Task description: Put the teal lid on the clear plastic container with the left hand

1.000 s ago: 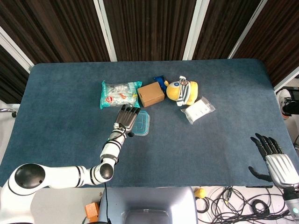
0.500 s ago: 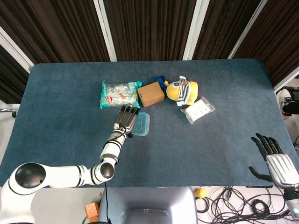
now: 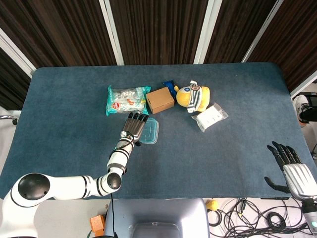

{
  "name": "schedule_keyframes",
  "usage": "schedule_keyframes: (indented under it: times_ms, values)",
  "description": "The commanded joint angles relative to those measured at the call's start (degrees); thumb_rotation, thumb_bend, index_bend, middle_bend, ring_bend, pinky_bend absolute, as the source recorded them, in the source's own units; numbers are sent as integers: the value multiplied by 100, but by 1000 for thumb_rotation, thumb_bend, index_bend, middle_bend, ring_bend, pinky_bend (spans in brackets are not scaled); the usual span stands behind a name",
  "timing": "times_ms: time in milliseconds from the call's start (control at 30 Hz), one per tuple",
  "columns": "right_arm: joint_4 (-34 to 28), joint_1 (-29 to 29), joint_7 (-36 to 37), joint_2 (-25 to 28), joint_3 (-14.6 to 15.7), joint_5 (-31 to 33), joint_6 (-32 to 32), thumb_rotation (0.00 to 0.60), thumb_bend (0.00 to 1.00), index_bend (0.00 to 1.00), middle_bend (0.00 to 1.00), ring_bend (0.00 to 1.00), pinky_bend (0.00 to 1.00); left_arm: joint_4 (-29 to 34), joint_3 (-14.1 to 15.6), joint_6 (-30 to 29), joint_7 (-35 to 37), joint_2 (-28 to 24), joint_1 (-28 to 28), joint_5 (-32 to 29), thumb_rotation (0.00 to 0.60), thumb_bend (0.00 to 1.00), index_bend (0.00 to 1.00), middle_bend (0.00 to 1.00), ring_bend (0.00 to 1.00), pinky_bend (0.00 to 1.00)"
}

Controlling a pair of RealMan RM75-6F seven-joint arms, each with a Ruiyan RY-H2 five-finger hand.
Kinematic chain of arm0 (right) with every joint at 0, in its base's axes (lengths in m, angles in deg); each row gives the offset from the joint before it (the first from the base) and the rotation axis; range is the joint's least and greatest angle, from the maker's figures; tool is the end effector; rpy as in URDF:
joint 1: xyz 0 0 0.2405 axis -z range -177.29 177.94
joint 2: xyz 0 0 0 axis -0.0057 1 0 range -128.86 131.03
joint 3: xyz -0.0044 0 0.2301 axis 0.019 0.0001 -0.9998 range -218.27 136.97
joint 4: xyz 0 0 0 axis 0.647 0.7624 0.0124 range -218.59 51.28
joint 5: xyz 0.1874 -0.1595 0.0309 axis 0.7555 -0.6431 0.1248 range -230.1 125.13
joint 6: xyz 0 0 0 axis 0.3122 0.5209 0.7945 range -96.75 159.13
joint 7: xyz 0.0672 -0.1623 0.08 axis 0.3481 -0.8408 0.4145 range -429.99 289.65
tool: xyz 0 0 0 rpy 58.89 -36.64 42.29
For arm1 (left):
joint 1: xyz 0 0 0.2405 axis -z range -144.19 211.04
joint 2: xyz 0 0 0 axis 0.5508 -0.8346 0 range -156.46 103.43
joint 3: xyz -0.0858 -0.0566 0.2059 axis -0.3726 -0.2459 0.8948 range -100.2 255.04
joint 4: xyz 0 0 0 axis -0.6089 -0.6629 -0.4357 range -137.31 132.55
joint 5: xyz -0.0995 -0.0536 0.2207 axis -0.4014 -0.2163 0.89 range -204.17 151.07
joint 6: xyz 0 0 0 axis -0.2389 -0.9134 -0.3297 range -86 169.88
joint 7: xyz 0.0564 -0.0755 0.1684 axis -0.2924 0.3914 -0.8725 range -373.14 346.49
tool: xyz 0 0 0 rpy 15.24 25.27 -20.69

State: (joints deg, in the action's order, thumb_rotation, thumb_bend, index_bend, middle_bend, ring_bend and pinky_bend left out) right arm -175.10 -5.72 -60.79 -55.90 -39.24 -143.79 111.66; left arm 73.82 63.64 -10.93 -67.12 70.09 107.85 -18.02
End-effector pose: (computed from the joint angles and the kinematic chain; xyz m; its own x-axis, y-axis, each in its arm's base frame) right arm -0.3172 -0.2179 0.1212 0.3894 -0.1506 0.9087 -0.9208 -0.0883 0.3799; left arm -0.0203 0.4374 -0.1141 0.6264 0.3757 0.6830 0.7789 -0.2684 -0.5667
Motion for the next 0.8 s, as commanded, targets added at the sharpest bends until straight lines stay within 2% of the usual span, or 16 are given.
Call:
schedule_keyframes:
  times_ms: [33,433,567,800]
  values:
    - [-3,0,-7,-3,-2,5,-3,600,199,0,0,0,0,27,0,-20,-11,-12,7,-7,600,205,0,79,1,15]
    - [-5,5,0,4,0,-4,5,600,199,0,0,0,0,46,-3,-63,-24,-10,19,-20,600,205,0,47,0,10]
    - [6,4,15,6,-5,2,4,600,200,0,0,0,0,230,21,-133,-110,-82,41,-32,600,206,0,47,0,10]
    - [-9,7,-26,-3,2,-3,-1,600,199,0,0,0,0,895,155,-606,-270,-323,2,159,600,255,0,157,18,11]
